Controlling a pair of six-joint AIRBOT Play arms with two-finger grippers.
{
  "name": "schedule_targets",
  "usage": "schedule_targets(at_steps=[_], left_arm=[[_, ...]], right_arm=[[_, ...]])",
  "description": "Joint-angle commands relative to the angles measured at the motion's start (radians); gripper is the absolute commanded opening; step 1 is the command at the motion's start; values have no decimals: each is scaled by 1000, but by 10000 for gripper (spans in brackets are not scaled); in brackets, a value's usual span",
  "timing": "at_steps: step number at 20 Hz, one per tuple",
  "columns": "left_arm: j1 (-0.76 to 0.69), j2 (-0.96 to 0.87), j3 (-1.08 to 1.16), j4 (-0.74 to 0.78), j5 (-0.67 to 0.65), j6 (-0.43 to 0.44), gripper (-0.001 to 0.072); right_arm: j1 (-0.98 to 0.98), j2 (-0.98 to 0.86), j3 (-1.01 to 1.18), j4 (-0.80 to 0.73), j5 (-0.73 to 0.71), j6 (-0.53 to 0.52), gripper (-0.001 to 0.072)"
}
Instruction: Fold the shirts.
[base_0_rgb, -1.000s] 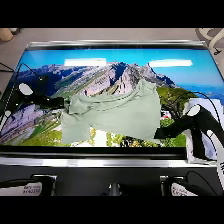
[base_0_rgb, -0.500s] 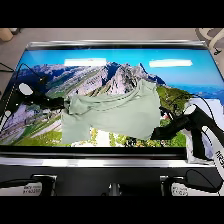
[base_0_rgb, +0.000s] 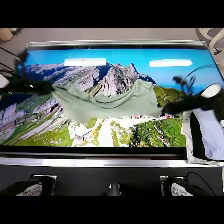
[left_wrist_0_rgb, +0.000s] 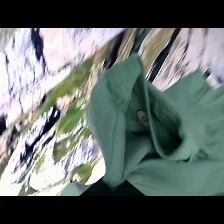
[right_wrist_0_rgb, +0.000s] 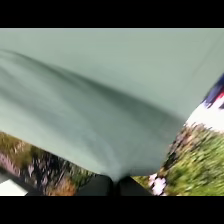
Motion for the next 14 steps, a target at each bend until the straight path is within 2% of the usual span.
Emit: schedule_targets(at_steps=[1,4,6,9,14], left_arm=[[0,217,251,0,32,-44,31],[0,388,539,60,220,-130,31],[-1,468,616,62,324,-186,31],[-1,539,623,29,328,-204,31],[-1,536,623,33,281,-214,30]], right_arm=[[0,194,371,-43,-75,-17,17],[0,378,693,-201,-251,30,17],[0,472,787,-275,-288,44,17],[0,548,798,-278,-239,79,17],[0,539,799,-288,-127,87,17]])
